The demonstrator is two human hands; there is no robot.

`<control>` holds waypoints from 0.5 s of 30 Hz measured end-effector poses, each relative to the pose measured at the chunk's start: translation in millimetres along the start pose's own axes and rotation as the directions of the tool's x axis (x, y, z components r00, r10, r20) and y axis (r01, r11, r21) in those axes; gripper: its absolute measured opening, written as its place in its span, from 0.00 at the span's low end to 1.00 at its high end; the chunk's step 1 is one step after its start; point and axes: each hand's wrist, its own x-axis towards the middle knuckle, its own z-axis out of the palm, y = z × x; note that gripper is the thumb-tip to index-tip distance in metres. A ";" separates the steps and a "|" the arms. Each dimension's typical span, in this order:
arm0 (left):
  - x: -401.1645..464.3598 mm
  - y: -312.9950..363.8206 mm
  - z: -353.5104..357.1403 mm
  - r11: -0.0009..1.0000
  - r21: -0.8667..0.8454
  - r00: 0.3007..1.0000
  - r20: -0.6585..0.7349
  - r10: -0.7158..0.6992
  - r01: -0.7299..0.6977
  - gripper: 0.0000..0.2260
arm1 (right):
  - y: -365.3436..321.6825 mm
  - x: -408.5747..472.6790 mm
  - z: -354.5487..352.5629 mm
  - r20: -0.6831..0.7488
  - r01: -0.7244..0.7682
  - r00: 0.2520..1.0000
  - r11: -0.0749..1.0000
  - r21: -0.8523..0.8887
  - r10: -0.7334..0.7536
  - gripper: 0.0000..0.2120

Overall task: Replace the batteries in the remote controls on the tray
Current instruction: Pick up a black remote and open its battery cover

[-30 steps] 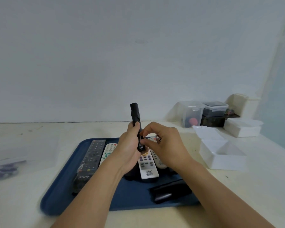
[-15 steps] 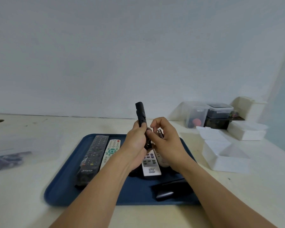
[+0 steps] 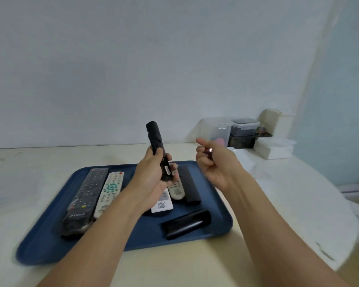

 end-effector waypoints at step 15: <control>19.2 -70.2 117.7 0.610 0.789 0.997 0.042 0.068 -0.074 0.22 | -115.3 -5.5 -67.0 -0.141 -0.131 0.987 -0.120 -0.984 0.074 0.13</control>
